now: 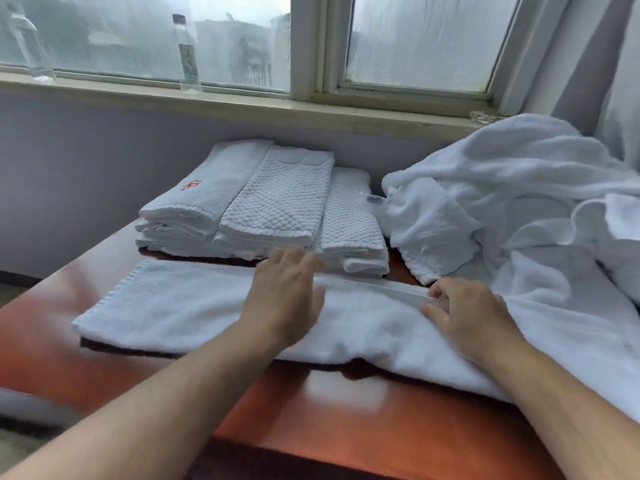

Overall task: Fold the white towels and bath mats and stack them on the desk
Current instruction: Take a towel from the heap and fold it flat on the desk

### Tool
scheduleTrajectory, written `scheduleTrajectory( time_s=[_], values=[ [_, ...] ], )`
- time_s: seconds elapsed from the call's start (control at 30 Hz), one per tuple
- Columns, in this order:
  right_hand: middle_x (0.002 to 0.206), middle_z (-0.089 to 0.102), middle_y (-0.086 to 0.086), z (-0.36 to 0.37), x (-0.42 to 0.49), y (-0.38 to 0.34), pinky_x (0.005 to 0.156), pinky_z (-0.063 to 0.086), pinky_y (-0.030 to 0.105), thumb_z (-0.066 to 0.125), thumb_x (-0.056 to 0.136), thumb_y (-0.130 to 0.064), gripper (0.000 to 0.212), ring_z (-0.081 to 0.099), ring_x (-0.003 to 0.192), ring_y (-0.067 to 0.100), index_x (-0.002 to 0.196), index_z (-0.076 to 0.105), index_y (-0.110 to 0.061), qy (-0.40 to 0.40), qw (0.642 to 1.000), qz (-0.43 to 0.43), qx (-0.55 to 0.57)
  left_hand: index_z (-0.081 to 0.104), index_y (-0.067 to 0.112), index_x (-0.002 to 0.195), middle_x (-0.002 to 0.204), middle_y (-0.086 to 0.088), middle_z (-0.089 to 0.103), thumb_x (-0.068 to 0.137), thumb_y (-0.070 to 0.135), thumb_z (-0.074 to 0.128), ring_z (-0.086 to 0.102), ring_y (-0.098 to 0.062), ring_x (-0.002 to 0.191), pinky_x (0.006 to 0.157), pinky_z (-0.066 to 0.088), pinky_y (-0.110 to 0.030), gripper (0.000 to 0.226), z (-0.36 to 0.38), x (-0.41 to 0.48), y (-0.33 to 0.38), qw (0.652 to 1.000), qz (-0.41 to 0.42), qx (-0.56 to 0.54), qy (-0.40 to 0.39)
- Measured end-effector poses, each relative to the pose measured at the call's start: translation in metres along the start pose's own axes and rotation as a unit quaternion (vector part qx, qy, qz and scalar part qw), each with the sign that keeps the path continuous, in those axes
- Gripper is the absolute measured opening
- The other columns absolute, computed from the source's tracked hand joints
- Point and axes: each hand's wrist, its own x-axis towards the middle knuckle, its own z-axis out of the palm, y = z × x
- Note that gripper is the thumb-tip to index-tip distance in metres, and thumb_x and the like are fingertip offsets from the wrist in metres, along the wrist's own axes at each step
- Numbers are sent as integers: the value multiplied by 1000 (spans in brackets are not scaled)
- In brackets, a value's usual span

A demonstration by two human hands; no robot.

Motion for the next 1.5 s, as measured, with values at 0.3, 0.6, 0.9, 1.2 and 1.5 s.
scheduleTrajectory(
  time_s=[0.3,0.6,0.9,1.2,1.5],
  values=[
    [155,41,-15,-6,-71,66,118,16,36,37,99,-54,52,28,147,13,145,49,-32,-56,996,61,-16,17,40,156,167,7,12,95,65,19,11,-17,153,123,9,-39,66,51,-11,80,970,146,15,-192],
    [150,50,-5,-5,-88,84,119,19,43,60,98,-39,39,35,147,22,134,65,-24,44,998,11,32,-4,44,158,168,13,-8,84,75,-5,-8,-12,154,125,-3,-41,80,55,-32,84,972,135,20,-190],
    [147,44,17,-36,-132,109,95,45,43,65,88,-34,65,45,130,38,146,46,-12,249,819,468,221,4,42,158,168,11,-1,84,74,-3,-1,-14,155,124,3,-44,80,63,-42,90,982,107,19,-153],
    [97,76,16,-56,-120,92,55,60,39,71,94,-29,19,77,78,31,108,63,-18,152,541,471,680,10,41,158,169,9,4,85,72,-2,5,-16,155,123,6,-42,80,62,-44,88,984,113,5,-138],
    [98,67,-2,-61,-102,75,68,54,30,59,92,-26,20,66,88,16,110,59,-17,343,756,386,403,60,43,124,141,17,53,95,54,45,43,-9,132,108,34,-36,34,46,-43,83,982,87,-160,-58]
  ],
)
